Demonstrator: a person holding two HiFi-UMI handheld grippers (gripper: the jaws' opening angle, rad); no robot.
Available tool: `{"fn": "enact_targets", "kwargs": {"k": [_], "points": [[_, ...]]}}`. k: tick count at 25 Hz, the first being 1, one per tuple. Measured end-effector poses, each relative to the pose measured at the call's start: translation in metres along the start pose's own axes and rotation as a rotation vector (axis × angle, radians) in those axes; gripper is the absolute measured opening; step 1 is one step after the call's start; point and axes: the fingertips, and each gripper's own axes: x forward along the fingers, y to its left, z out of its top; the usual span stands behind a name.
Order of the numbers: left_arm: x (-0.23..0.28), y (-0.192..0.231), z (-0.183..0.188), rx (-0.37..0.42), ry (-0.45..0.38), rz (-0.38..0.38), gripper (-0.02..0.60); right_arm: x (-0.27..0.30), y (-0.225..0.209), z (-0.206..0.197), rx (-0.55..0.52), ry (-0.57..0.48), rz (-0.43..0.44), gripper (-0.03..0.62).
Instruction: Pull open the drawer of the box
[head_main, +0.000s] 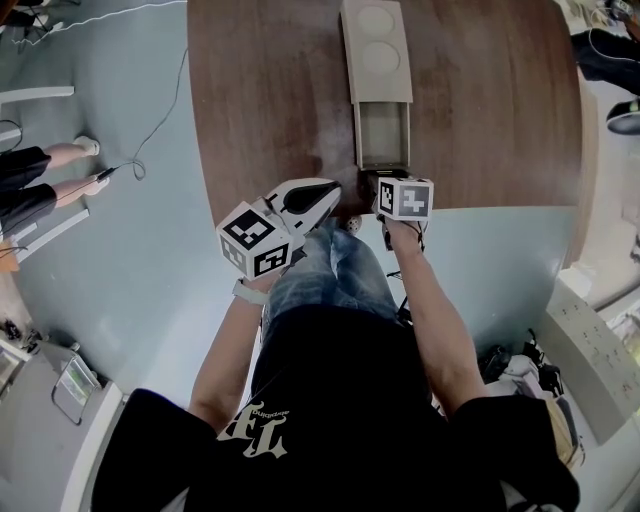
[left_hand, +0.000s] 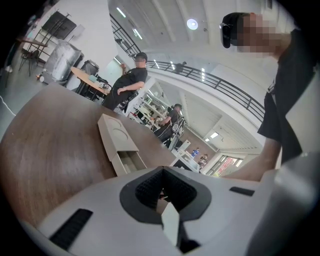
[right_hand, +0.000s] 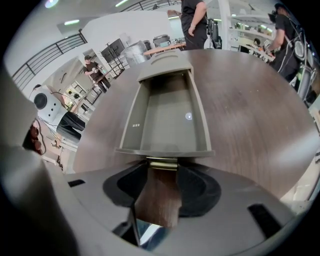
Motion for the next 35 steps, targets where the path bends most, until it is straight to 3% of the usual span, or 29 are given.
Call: {"fn": "enact_targets", "kwargs": {"k": [16, 31, 33, 35], "points": [[-0.006, -0.039, -0.016, 0.021, -0.013, 0.009, 0.005, -0.015, -0.001, -0.066, -0.013, 0.05, 0.019, 0.17], [-0.031, -0.056, -0.031, 0.031, -0.035, 0.072, 0.005, -0.014, -0.001, -0.071, -0.05, 0.028, 0.036, 0.173], [-0.031, -0.062, -0.032, 0.038, -0.038, 0.076, 0.005, -0.017, -0.008, -0.072, -0.053, 0.024, 0.031, 0.223], [-0.031, -0.066, -0.032, 0.045, -0.043, 0.077, 0.005, -0.02, -0.013, -0.071, -0.041, 0.016, 0.038, 0.235]]}}
